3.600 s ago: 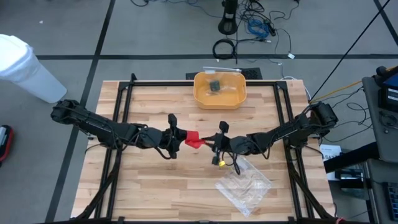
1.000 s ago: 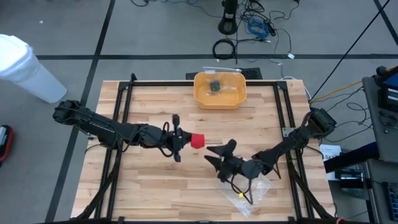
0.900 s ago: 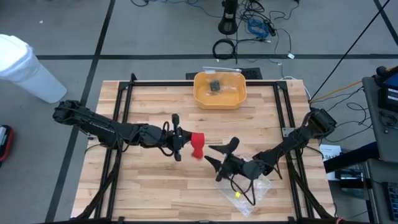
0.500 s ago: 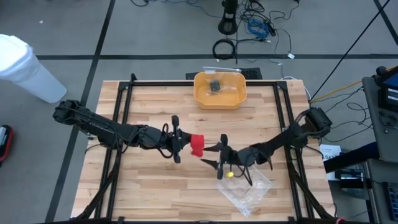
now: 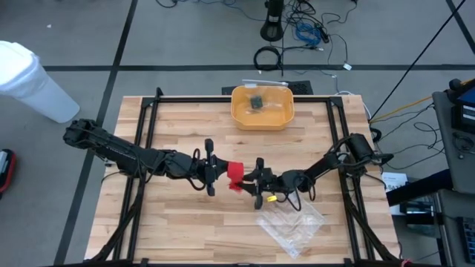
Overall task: Roll bandage
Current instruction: Roll the red bandage
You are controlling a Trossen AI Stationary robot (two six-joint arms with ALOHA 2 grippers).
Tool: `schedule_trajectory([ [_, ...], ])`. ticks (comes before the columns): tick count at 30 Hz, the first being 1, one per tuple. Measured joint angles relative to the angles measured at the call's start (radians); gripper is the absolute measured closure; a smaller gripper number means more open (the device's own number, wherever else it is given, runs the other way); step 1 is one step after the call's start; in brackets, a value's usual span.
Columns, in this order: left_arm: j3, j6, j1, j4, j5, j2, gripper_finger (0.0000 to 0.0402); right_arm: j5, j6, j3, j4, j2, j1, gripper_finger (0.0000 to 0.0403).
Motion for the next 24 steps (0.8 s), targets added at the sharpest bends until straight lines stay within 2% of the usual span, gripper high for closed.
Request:
schedule_trajectory([
  [3, 0.000, 0.000, 0.000, 0.000, 0.000, 0.000, 0.0388, -0.076, -0.007, 0.000, 0.005, 0.000, -0.011, 0.0375],
  [5, 0.000, -0.001, 0.000, 0.000, 0.000, 0.000, 0.0388, -0.097, -0.006, 0.000, 0.003, -0.001, -0.012, 0.0394],
  [11, 0.000, -0.041, -0.002, 0.026, -0.026, 0.000, 0.0388, -0.053, 0.025, 0.002, -0.108, -0.001, -0.020, 0.0403],
  [18, 0.000, -0.051, 0.009, 0.042, -0.047, 0.013, 0.0388, -0.296, -0.007, 0.117, -0.101, -0.001, -0.018, 0.0403],
  [24, 0.000, -0.027, 0.023, 0.023, -0.072, 0.040, 0.0388, -0.323, -0.041, 0.226, -0.278, -0.002, 0.015, 0.0403],
])
